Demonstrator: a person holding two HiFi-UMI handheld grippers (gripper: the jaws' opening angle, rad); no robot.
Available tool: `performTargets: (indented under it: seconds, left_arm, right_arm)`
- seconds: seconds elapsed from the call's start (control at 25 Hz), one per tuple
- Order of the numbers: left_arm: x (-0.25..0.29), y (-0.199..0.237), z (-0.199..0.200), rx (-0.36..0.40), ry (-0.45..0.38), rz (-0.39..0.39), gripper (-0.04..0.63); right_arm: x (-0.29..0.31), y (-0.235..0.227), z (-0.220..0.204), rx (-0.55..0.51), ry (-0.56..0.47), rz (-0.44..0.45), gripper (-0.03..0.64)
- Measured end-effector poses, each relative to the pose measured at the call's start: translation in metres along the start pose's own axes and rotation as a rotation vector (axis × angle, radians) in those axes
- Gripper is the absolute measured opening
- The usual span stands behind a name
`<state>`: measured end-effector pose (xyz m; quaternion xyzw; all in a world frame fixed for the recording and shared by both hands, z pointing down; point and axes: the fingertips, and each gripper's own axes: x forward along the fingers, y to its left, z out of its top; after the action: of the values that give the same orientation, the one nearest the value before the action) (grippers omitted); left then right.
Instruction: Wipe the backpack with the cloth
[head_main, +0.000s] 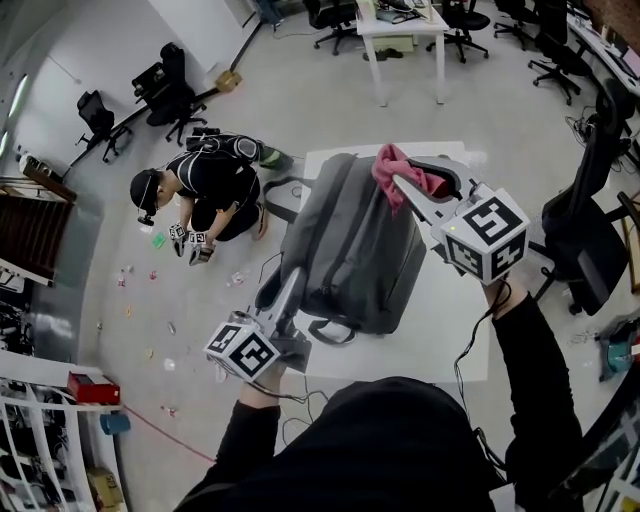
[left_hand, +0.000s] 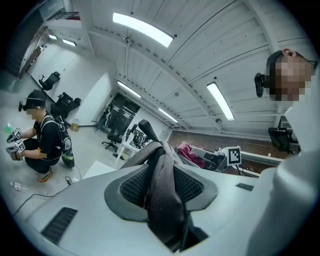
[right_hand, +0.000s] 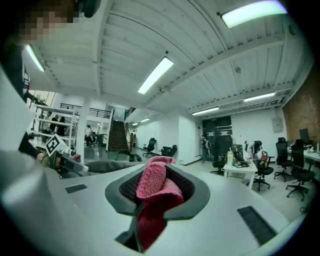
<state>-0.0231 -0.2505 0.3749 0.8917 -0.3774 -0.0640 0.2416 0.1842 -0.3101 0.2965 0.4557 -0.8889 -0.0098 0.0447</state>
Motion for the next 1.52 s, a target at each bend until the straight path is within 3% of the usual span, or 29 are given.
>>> performTargets:
  seconds: [0.2, 0.36, 0.44, 0.52, 0.68, 0.88, 1.04, 1.12, 1.28, 1.52]
  left_arm:
    - [0.003, 0.009, -0.002, -0.017, -0.029, 0.034, 0.161]
    - [-0.005, 0.036, 0.012, -0.032, -0.061, 0.064, 0.161]
    - [-0.008, 0.047, 0.016, -0.042, -0.068, 0.073, 0.160]
    - [-0.008, 0.054, 0.017, -0.054, -0.072, 0.077, 0.160]
    - [-0.006, 0.057, 0.014, -0.057, -0.081, 0.059, 0.156]
    - [-0.016, 0.062, 0.027, -0.056, -0.064, 0.028, 0.156]
    - [-0.017, 0.061, 0.026, -0.071, -0.072, 0.019, 0.156]
    - [-0.019, 0.069, 0.030, -0.084, -0.075, 0.012, 0.156]
    - [-0.019, 0.085, 0.033, -0.113, -0.091, 0.004, 0.156]
    - [-0.021, 0.117, 0.039, -0.180, -0.103, 0.003, 0.155]
  right_arm:
    - [-0.006, 0.104, -0.003, 0.038, -0.009, 0.253, 0.097]
    - [-0.010, 0.196, -0.003, -0.001, 0.012, 0.468, 0.094]
    - [-0.009, 0.221, -0.007, -0.004, 0.023, 0.558, 0.094]
    - [-0.005, 0.224, -0.012, 0.000, 0.027, 0.592, 0.094]
    - [0.010, 0.172, -0.016, -0.028, 0.028, 0.496, 0.094]
    - [0.052, 0.074, -0.025, -0.008, 0.090, 0.257, 0.092]
    - [0.065, -0.006, -0.052, 0.019, 0.157, 0.011, 0.092]
    - [0.072, -0.018, -0.057, 0.077, 0.152, -0.037, 0.092]
    - [0.084, 0.010, -0.068, 0.095, 0.174, 0.023, 0.092]
    - [0.088, 0.137, -0.083, 0.083, 0.223, 0.260, 0.092]
